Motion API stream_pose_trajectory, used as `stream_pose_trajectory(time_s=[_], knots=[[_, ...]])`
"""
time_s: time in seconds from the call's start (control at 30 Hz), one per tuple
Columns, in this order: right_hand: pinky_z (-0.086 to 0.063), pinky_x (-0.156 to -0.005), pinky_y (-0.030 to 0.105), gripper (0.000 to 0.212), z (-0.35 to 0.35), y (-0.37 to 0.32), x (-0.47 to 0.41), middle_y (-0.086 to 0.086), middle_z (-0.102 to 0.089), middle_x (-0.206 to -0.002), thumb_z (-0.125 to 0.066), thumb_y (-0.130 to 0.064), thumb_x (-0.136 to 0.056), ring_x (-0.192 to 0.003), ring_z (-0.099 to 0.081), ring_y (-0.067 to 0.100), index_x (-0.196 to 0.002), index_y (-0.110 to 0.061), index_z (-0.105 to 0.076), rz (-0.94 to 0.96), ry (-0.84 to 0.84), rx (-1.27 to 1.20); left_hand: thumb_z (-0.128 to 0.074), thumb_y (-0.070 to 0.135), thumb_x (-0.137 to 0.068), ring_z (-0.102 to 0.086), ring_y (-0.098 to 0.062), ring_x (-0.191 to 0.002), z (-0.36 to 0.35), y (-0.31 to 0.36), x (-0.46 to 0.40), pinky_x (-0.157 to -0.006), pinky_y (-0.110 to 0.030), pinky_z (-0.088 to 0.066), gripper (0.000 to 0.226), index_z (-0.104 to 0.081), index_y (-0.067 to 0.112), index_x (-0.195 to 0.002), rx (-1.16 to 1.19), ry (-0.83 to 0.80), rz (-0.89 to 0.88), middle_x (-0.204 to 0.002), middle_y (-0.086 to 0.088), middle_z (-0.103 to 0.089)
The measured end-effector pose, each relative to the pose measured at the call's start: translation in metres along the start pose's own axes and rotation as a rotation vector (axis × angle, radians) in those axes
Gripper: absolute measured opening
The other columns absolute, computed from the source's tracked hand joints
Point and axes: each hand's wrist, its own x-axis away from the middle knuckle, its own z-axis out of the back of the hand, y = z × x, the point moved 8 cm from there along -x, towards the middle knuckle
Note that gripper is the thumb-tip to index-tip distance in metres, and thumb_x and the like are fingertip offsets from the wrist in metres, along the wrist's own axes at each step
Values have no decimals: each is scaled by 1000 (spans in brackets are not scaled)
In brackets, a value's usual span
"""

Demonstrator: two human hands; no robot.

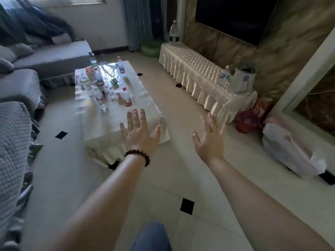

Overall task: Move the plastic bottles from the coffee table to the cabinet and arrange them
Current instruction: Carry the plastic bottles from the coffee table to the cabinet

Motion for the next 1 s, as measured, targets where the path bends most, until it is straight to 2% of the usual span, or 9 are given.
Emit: stream_pose_trajectory(time_s=[0.3, 0.53, 0.7, 1.0], knots=[[3, -116, 49, 57, -43, 70, -78, 6, -12, -159, -46, -35, -95, -147, -2, 22, -145, -13, -30, -69, -44, 41, -26, 61, -90, 15, -16, -144, -85, 34, -77, -115, -46, 11, 77, 5, 25, -150, 0, -71, 19, -159, 0, 6], [6, -117, 46, 58, -99, 112, -222, 4, -9, -160, -42, -37, -95, -147, 4, 19, -147, -17, -26, -54, -113, 86, -28, 58, -91, 15, -15, -144, -158, 68, -211, -115, -44, 11, 75, 5, 26, -150, 45, -127, 87, -159, 2, 7], [13, -113, 37, 57, -116, 119, -331, 4, -11, -159, -43, -38, -95, -147, 2, 20, -146, -19, -29, -21, -108, 106, -25, 59, -90, 17, -15, -143, -184, 92, -308, -116, -46, 10, 75, 6, 25, -150, 77, -153, 108, -159, 2, 9], [10, -115, 44, 56, -163, 164, -479, 3, -9, -160, -42, -38, -95, -147, 5, 17, -146, -18, -30, -51, -120, 83, -26, 59, -90, 17, -15, -144, -228, 127, -447, -115, -45, 13, 75, 5, 25, -150, 29, -129, 116, -159, 0, 8]])
